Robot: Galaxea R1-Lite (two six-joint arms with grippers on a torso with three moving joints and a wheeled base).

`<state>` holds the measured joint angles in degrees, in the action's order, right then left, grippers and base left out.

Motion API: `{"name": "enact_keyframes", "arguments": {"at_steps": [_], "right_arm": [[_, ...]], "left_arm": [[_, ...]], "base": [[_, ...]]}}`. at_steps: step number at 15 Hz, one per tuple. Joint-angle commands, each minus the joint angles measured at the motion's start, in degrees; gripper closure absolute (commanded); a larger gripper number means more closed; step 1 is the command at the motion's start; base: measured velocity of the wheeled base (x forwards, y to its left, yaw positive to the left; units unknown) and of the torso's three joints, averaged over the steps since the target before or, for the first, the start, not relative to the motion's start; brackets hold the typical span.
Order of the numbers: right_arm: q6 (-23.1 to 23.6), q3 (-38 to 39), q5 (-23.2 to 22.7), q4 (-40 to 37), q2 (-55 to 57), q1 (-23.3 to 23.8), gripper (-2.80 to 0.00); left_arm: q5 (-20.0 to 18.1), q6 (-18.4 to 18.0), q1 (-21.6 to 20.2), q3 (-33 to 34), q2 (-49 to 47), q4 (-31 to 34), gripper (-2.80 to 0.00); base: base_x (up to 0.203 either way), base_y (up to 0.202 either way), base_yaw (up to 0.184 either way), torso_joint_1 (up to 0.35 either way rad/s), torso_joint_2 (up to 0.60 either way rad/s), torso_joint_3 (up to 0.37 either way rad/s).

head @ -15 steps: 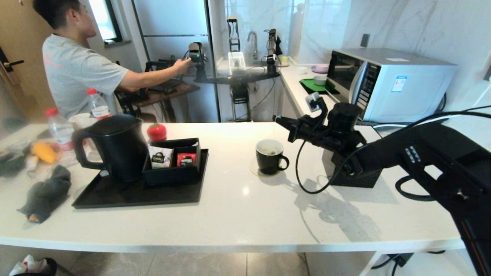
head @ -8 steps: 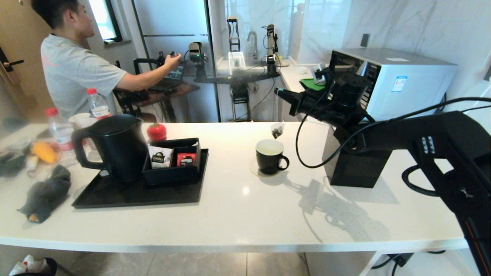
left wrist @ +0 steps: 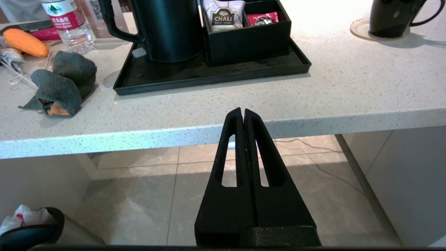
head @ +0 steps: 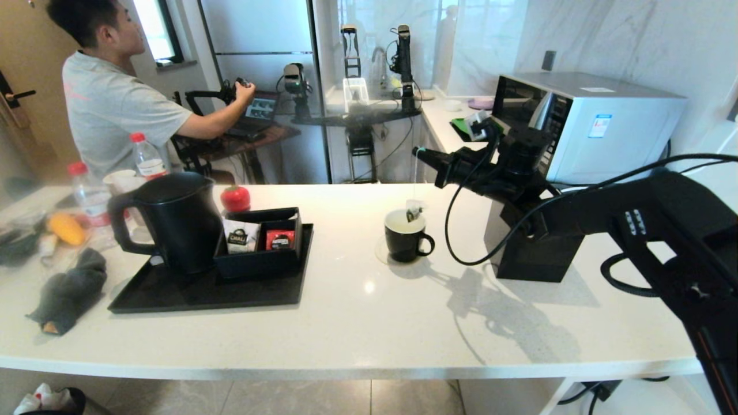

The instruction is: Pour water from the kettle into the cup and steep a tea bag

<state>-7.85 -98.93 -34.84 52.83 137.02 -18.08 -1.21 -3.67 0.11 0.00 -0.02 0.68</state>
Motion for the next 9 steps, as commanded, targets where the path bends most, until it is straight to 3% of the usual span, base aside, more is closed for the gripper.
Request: {"name": "enact_keyframes", "arguments": {"at_steps": [1, 5, 9], "right_arm": [[0.0, 6.0, -0.2, 3.6, 0.0, -0.1, 0.00], [0.0, 18.0, -0.2, 11.5, -0.3, -0.1, 0.00], [0.0, 24.6, -0.2, 16.8, -1.3, -0.3, 0.00]], "left_arm": [[0.0, 0.0, 0.0, 0.0, 0.0, 0.0, 0.00], [0.0, 0.0, 0.0, 0.0, 0.0, 0.0, 0.00], [0.0, 0.0, 0.1, 0.0, 0.0, 0.0, 0.00]], "base": [[0.000, 0.000, 0.000, 0.000, 0.00, 0.000], [0.000, 0.000, 0.000, 0.000, 0.00, 0.000], [0.000, 0.000, 0.000, 0.000, 0.00, 0.000]]}}
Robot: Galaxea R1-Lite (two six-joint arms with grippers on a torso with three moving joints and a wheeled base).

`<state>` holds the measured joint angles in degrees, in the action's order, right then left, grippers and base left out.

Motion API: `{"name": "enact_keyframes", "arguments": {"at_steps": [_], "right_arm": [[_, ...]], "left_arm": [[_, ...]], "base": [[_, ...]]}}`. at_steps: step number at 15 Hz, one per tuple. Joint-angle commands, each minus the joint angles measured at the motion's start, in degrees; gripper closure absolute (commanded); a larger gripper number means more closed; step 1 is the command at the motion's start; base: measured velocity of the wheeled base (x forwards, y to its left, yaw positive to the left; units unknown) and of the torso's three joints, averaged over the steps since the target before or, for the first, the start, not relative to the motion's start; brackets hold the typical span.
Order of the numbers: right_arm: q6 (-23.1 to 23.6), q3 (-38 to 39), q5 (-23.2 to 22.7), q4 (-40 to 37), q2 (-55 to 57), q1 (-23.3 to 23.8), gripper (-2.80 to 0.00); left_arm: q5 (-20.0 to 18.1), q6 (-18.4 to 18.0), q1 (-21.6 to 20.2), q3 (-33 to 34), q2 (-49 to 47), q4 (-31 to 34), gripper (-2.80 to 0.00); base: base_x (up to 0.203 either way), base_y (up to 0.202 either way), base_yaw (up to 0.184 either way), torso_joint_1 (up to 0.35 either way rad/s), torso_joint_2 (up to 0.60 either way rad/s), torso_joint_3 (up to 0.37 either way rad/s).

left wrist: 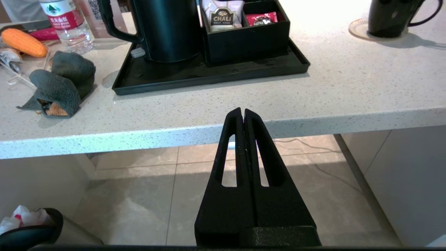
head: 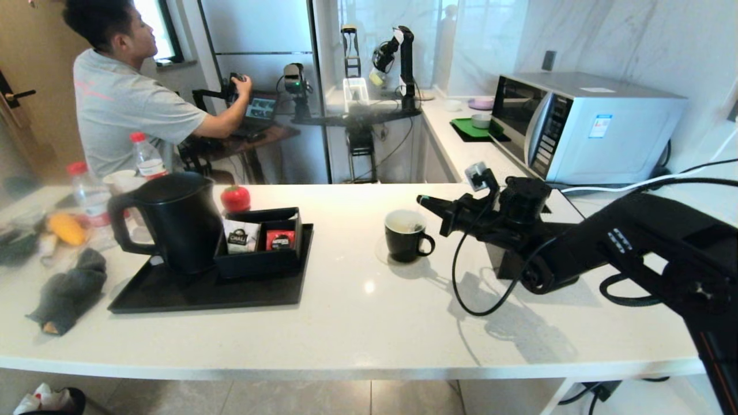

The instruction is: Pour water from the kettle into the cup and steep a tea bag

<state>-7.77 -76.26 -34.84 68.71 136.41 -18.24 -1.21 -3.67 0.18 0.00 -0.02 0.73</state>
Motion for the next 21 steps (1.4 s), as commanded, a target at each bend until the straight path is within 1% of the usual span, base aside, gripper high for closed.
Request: {"name": "enact_keyframes", "arguments": {"at_steps": [1, 6, 12, 16, 19, 21], "right_arm": [[-0.1, 1.7, -0.2, 0.8, -1.1, -0.1, 0.00], [-0.2, -2.0, -0.3, -1.8, -4.6, -0.1, 0.00], [-0.2, -10.9, -0.3, -8.4, -6.8, -0.1, 0.00], [-0.2, -9.6, -0.3, -7.9, -7.8, -0.1, 0.00], [-0.2, -5.5, -0.2, -6.6, -8.7, 0.0, 0.00], [-0.1, -2.3, -0.2, -4.2, -9.0, 0.0, 0.00]], "left_arm": [[0.0, 0.0, -0.1, 0.0, 0.0, 0.0, 0.00], [0.0, 0.0, -0.1, 0.0, 0.0, 0.0, 0.00], [0.0, 0.0, 0.0, 0.0, 0.0, 0.0, 0.00], [0.0, 0.0, 0.0, 0.0, 0.0, 0.0, 0.00], [0.0, 0.0, 0.0, 0.0, 0.0, 0.0, 0.00], [0.0, 0.0, -0.1, 0.0, 0.0, 0.0, 0.00]], "base": [[0.000, 0.000, 0.000, 0.000, 0.00, 0.000], [0.000, 0.000, 0.000, 0.000, 0.00, 0.000], [0.000, 0.000, 0.000, 0.000, 0.00, 0.000], [0.000, 0.000, 0.000, 0.000, 0.00, 0.000], [0.000, 0.000, 0.000, 0.000, 0.00, 0.000], [0.000, 0.000, 0.000, 0.000, 0.00, 0.000]]}}
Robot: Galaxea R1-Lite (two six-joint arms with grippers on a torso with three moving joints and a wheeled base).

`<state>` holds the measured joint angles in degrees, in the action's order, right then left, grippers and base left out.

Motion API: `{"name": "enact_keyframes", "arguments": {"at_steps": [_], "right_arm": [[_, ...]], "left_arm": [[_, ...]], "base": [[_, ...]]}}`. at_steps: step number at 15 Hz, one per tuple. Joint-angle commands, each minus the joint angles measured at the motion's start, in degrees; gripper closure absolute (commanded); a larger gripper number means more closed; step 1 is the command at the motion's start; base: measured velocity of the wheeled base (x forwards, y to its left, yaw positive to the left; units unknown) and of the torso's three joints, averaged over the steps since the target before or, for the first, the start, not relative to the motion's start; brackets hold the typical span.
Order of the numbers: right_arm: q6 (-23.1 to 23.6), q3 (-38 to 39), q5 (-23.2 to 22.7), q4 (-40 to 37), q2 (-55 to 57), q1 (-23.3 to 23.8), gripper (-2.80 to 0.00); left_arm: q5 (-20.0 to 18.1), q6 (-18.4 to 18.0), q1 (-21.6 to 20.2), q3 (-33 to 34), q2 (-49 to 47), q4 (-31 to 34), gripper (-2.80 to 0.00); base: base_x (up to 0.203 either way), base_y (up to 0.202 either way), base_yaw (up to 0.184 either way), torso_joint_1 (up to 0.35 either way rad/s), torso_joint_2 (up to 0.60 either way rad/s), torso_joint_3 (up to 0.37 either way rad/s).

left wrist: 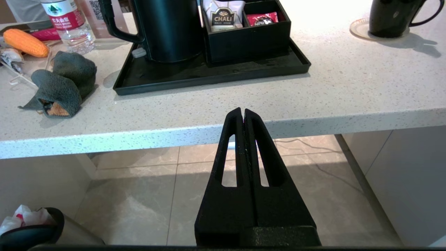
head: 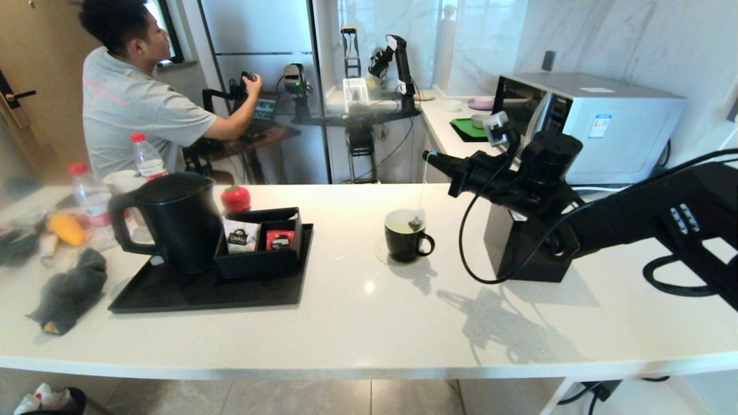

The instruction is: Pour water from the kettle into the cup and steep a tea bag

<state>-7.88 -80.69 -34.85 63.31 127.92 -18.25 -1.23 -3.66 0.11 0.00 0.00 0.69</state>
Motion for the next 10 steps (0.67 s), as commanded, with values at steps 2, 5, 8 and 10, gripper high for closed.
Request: {"name": "enact_keyframes", "arguments": {"at_steps": [2, 5, 8, 10], "right_arm": [[0.0, 4.7, -0.2, 2.8, -0.8, 0.1, 0.00], [-0.1, 4.2, -0.2, 2.5, -1.6, 1.0, 0.00], [-0.3, 1.2, -0.3, 1.1, -2.5, 3.7, 0.00], [-0.4, -2.1, -0.4, -1.2, -3.4, 6.1, 0.00]], "left_arm": [[0.0, 0.0, 0.1, 0.0, 0.0, 0.0, 0.00], [0.0, 0.0, 0.0, 0.0, 0.0, 0.0, 0.00], [0.0, 0.0, 0.0, 0.0, 0.0, 0.0, 0.00], [0.0, 0.0, 0.0, 0.0, 0.0, 0.0, 0.00]], "base": [[0.000, 0.000, 0.000, 0.000, 0.00, 0.000], [0.000, 0.000, 0.000, 0.000, 0.00, 0.000], [0.000, 0.000, 0.000, 0.000, 0.00, 0.000], [0.000, 0.000, 0.000, 0.000, 0.00, 0.000]]}}
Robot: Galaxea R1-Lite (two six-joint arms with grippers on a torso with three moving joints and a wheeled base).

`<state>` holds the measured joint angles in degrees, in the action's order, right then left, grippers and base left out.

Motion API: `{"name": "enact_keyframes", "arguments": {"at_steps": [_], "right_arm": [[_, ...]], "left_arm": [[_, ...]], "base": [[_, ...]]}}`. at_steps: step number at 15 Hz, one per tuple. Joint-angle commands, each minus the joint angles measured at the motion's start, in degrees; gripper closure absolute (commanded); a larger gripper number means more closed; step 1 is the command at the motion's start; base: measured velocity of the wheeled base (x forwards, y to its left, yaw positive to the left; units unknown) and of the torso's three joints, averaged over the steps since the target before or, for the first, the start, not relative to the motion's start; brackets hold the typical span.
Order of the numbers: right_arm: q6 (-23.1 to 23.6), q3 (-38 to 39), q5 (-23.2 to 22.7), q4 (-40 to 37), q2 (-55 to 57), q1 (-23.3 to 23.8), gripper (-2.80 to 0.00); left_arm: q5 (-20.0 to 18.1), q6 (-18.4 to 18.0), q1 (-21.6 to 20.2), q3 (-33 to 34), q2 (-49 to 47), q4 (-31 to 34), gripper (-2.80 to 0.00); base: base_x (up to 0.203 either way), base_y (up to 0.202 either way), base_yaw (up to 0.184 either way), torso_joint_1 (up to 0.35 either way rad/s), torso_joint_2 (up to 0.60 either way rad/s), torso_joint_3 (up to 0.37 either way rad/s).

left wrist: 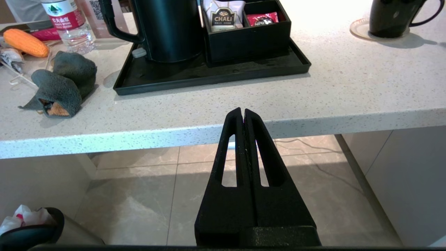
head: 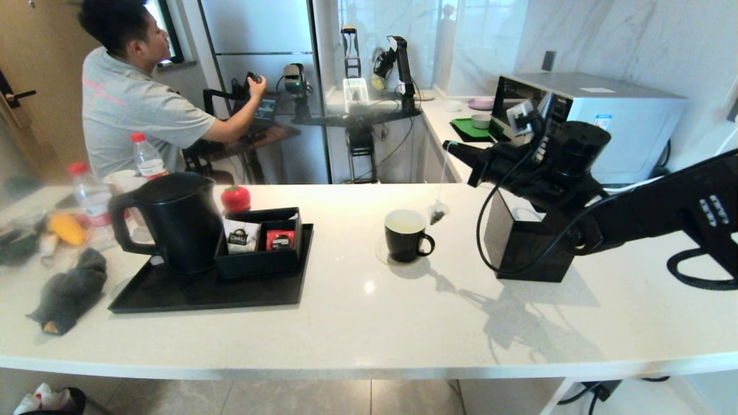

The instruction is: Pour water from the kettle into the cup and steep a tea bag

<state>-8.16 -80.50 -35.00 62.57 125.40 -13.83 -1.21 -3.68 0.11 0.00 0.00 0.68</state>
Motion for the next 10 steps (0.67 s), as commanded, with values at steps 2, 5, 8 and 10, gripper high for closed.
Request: {"name": "enact_keyframes", "arguments": {"at_steps": [2, 5, 8, 10], "right_arm": [[-0.2, -6.4, -0.3, -3.0, -1.6, 4.3, 0.00], [-0.2, -11.5, -0.3, -6.9, -3.5, 9.6, 0.00], [-0.2, -12.0, -0.3, -8.1, -5.7, 14.3, 0.00], [-0.2, -11.0, -0.3, -7.7, -6.4, 17.0, 0.00]], "left_arm": [[0.0, 0.0, 0.0, 0.0, 0.0, 0.0, 0.00], [0.0, 0.0, 0.0, 0.0, 0.0, 0.0, 0.00], [0.0, 0.0, 0.1, 0.0, 0.0, 0.0, 0.00], [0.0, 0.0, 0.1, 0.0, 0.0, 0.0, 0.00]], "base": [[0.000, 0.000, 0.000, 0.000, 0.00, 0.000], [0.000, 0.000, 0.000, 0.000, 0.00, 0.000], [0.000, 0.000, 0.000, 0.000, 0.00, 0.000], [0.000, 0.000, 0.000, 0.000, 0.00, 0.000]]}}
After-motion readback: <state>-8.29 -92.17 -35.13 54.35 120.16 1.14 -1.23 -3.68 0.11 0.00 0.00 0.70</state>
